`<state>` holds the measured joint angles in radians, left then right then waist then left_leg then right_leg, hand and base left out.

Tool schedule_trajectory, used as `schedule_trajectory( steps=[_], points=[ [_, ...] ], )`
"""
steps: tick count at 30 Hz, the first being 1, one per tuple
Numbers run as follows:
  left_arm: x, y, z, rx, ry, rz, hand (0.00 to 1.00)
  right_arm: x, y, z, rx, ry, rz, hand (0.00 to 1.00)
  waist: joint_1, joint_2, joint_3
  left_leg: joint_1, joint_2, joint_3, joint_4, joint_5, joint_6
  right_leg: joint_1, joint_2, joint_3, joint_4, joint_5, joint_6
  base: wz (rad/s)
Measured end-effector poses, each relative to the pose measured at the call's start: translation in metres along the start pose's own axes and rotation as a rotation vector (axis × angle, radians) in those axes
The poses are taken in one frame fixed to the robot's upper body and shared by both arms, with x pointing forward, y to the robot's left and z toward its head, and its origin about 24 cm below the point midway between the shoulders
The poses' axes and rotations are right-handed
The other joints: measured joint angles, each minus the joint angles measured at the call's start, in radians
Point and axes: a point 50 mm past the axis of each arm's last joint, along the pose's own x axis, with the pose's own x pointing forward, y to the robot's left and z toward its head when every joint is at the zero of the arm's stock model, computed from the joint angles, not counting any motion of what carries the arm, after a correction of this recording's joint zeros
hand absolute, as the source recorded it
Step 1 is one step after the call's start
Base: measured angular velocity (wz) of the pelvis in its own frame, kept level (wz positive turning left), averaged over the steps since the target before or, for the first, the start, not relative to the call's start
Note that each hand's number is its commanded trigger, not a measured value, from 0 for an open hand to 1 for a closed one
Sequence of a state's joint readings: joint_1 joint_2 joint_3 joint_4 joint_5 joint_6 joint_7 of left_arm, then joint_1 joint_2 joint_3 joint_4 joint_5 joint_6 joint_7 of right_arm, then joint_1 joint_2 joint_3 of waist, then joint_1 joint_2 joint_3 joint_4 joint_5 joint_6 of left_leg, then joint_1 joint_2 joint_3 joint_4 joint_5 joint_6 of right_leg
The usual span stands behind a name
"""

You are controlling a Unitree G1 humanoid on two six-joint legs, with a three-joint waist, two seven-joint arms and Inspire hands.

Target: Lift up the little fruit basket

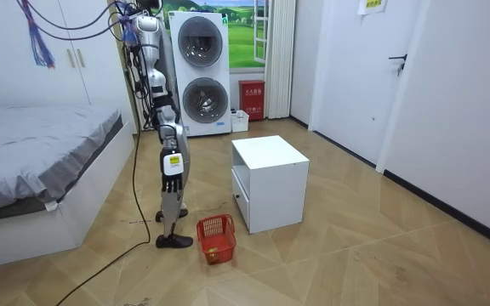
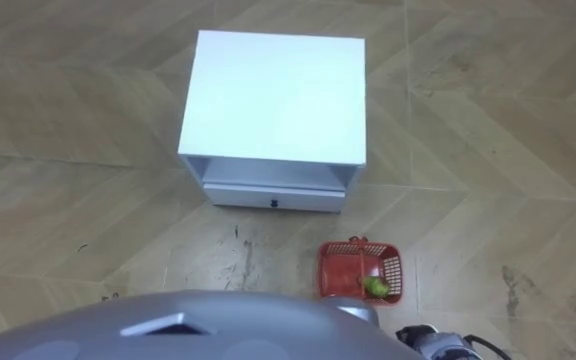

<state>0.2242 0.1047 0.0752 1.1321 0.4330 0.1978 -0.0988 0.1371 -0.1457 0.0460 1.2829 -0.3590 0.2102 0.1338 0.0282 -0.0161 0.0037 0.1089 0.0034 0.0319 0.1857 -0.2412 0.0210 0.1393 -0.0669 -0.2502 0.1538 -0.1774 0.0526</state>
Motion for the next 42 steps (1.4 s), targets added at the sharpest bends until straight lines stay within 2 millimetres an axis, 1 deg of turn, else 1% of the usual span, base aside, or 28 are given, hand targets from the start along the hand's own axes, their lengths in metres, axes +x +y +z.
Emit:
schedule_trajectory(
  steps=[9, 15, 16, 18, 21, 22, 23, 24, 26, 27, 28, 29, 30, 31, 32, 33, 34, 35, 36, 37, 38, 39, 40, 41, 42],
  points=[
    [0.0, -0.003, -0.003, 0.009, 0.007, -0.005, 0.0, 0.0, -0.001, -0.001, 0.034, -0.005, -0.007, 0.0, 0.0, 0.003, 0.0003, 0.003, -0.001, -0.005, 0.0, 0.0, 0.0, 0.004, -0.001, 0.002, 0.004, 0.0, 0.0, 0.02],
    [0.0, 0.0, 0.001, 0.005, -0.01, 0.01, 0.0, 0.0, -0.001, 0.002, 0.035, -0.016, -0.027, 0.0, -0.006, 0.004, 0.0003, -0.013, -0.005, -0.01, 0.016, -0.003, 0.002, 0.0, -0.006, 0.0, 0.005, -0.005, 0.001, 0.04],
    [0.0, 0.001, 0.002, 0.001, -0.017, 0.013, 0.0, 0.0, -0.002, 0.003, 0.035, -0.02, -0.036, 0.0, -0.003, 0.003, -0.0001, -0.016, -0.01, -0.01, 0.019, -0.003, 0.003, 0.0, -0.011, -0.001, 0.005, -0.011, 0.0, 0.08],
    [0.0, 0.001, 0.003, 0.001, -0.027, 0.015, 0.0, 0.0, -0.003, 0.003, 0.036, -0.022, -0.05, 0.0, -0.005, 0.006, -0.0004, -0.017, -0.018, -0.012, 0.021, -0.005, 0.008, -0.005, -0.021, -0.006, 0.018, -0.022, 0.006, 0.09],
    [0.0, 0.002, 0.004, -0.005, -0.036, 0.019, 0.0, -0.001, -0.006, 0.003, 0.078, -0.032, -0.069, 0.0, -0.007, 0.013, -0.0018, -0.024, -0.034, -0.01, 0.049, -0.014, 0.022, -0.016, -0.046, -0.023, 0.063, -0.042, 0.02, 0.12],
    [0.0, 0.004, 0.006, -0.007, -0.041, 0.028, 0.0, -0.001, -0.009, 0.004, 0.096, -0.041, -0.085, 0.0, -0.013, 0.014, -0.0022, -0.039, -0.041, -0.001, 0.07, -0.019, 0.031, -0.036, -0.061, -0.026, 0.099, -0.05, 0.026, 0.17],
    [0.0, 0.005, 0.007, -0.008, -0.045, 0.038, 0.0, -0.001, -0.012, 0.004, 0.108, -0.044, -0.105, 0.0, -0.013, 0.019, -0.0011, -0.058, -0.047, 0.014, 0.095, -0.019, 0.035, -0.062, -0.075, -0.023, 0.146, -0.05, 0.027, 0.15],
    [0.0, 0.006, 0.007, -0.007, -0.051, 0.044, 0.0, -0.002, -0.014, 0.005, 0.111, -0.052, -0.116, 0.0, -0.014, 0.021, -0.001, -0.066, -0.05, 0.028, 0.105, -0.017, 0.038, -0.075, -0.084, -0.02, 0.167, -0.05, 0.027, 0.07],
    [-0.001, 0.013, 0.005, -0.027, -0.057, 0.073, 0.0, -0.004, -0.025, 0.016, 0.13, -0.101, -0.167, 0.0, -0.01, 0.023, -0.0011, -0.078, -0.058, 0.098, 0.101, -0.004, 0.06, -0.125, -0.112, 0.003, 0.211, -0.048, 0.03, -0.08],
    [-0.001, 0.016, 0.003, -0.038, -0.055, 0.084, 0.0, -0.005, -0.028, 0.019, 0.128, -0.115, -0.18, 0.0, -0.006, 0.022, -0.0032, -0.09, -0.06, 0.114, 0.095, -0.001, 0.066, -0.131, -0.117, 0.006, 0.211, -0.046, 0.034, -0.14],
    [-0.001, 0.022, 0.002, -0.057, -0.06, 0.107, 0.0, -0.008, -0.034, 0.027, 0.127, -0.147, -0.206, 0.0, -0.003, 0.034, -0.0075, -0.115, -0.055, 0.167, 0.086, -0.002, 0.087, -0.164, -0.129, 0.0, 0.252, -0.054, 0.033, 0.25],
    [-0.002, 0.031, 0.003, -0.062, -0.07, 0.135, 0.0, -0.008, -0.035, 0.025, 0.146, -0.153, -0.218, 0.0, -0.012, 0.018, 0.0024, -0.127, -0.055, 0.248, 0.089, -0.009, 0.101, -0.201, -0.159, -0.013, 0.42, -0.085, 0.028, 0.51],
    [-0.003, 0.035, 0.003, -0.056, -0.074, 0.15, 0.0, -0.007, -0.034, 0.021, 0.158, -0.145, -0.216, 0.0, -0.011, 0.011, 0.0003, -0.128, -0.058, 0.276, 0.084, -0.014, 0.108, -0.214, -0.175, -0.012, 0.512, -0.095, 0.021, 0.77],
    [-0.004, 0.041, 0.0, -0.055, -0.076, 0.177, 0.0, -0.007, -0.033, 0.017, 0.175, -0.137, -0.218, 0.0, 0.01, -0.012, 0.0025, -0.126, -0.072, 0.312, 0.076, -0.016, 0.114, -0.23, -0.196, 0.004, 0.678, -0.098, 0.021, 0.49],
    [-0.004, 0.041, -0.005, -0.059, -0.065, 0.185, 0.0, -0.009, -0.04, 0.022, 0.203, -0.156, -0.242, 0.0, 0.026, -0.019, 0.0003, -0.124, -0.07, 0.369, 0.066, -0.017, 0.115, -0.229, -0.204, 0.006, 0.8, -0.088, 0.011, 0.23],
    [-0.004, 0.039, -0.006, -0.061, -0.062, 0.184, 0.0, -0.01, -0.045, 0.027, 0.223, -0.174, -0.259, 0.0, 0.033, -0.02, 0.0004, -0.127, -0.07, 0.388, 0.061, -0.016, 0.117, -0.228, -0.205, 0.006, 0.847, -0.078, 0.004, -0.2],
    [-0.004, 0.035, -0.011, -0.063, -0.049, 0.175, 0.0, -0.013, -0.054, 0.035, 0.28, -0.219, -0.282, 0.0, 0.055, -0.021, 0.0003, -0.145, -0.069, 0.42, 0.062, -0.013, 0.12, -0.227, -0.21, 0.005, 0.909, -0.063, -0.002, -0.39],
    [-0.004, 0.033, -0.014, -0.066, -0.041, 0.172, 0.0, -0.018, -0.06, 0.051, 0.32, -0.285, -0.295, 0.0, 0.063, -0.029, -0.0033, -0.179, -0.065, 0.442, 0.078, -0.012, 0.124, -0.219, -0.216, 0.002, 0.925, -0.053, 0.002, -0.38],
    [-0.004, 0.034, -0.014, -0.068, -0.042, 0.173, 0.0, -0.02, -0.062, 0.059, 0.332, -0.317, -0.296, 0.0, 0.062, -0.036, -0.0058, -0.196, -0.063, 0.447, 0.09, -0.011, 0.126, -0.212, -0.218, -0.001, 0.917, -0.053, 0.002, -0.22],
    [-0.004, 0.037, -0.009, -0.066, -0.055, 0.18, 0.0, -0.025, -0.065, 0.074, 0.337, -0.378, -0.294, 0.0, 0.062, -0.042, -0.0059, -0.242, -0.055, 0.454, 0.117, -0.009, 0.129, -0.195, -0.226, -0.011, 0.867, -0.053, 0.005, -0.09],
    [-0.004, 0.041, 0.0, -0.062, -0.078, 0.19, 0.0, -0.029, -0.066, 0.089, 0.315, -0.427, -0.293, 0.0, 0.062, -0.041, -0.0064, -0.297, -0.038, 0.456, 0.155, -0.009, 0.131, -0.177, -0.23, -0.026, 0.771, -0.053, 0.009, -0.06],
    [-0.004, 0.044, 0.005, -0.061, -0.094, 0.199, 0.0, -0.031, -0.066, 0.095, 0.306, -0.447, -0.29, 0.0, 0.063, -0.041, -0.006, -0.327, -0.028, 0.455, 0.178, -0.01, 0.132, -0.164, -0.23, -0.032, 0.71, -0.05, 0.013, 0.0],
    [-0.006, 0.052, 0.021, -0.074, -0.141, 0.225, 0.0, -0.035, -0.064, 0.109, 0.289, -0.483, -0.281, 0.0, 0.061, -0.046, -0.0048, -0.393, -0.007, 0.453, 0.231, -0.011, 0.134, -0.153, -0.232, -0.034, 0.582, -0.045, 0.017, 0.0],
    [-0.008, 0.06, 0.039, -0.091, -0.188, 0.253, 0.0, -0.04, -0.064, 0.124, 0.287, -0.522, -0.273, 0.0, 0.065, -0.052, -0.0014, -0.47, 0.017, 0.442, 0.301, -0.013, 0.136, -0.158, -0.231, -0.028, 0.501, -0.059, 0.05, 0.03],
    [-0.009, 0.064, 0.047, -0.098, -0.209, 0.267, 0.0, -0.042, -0.063, 0.132, 0.291, -0.534, -0.265, 0.0, 0.063, -0.055, 0.001, -0.506, 0.027, 0.421, 0.343, -0.014, 0.136, -0.163, -0.22, -0.028, 0.477, -0.088, 0.072, -0.12]
  ],
)
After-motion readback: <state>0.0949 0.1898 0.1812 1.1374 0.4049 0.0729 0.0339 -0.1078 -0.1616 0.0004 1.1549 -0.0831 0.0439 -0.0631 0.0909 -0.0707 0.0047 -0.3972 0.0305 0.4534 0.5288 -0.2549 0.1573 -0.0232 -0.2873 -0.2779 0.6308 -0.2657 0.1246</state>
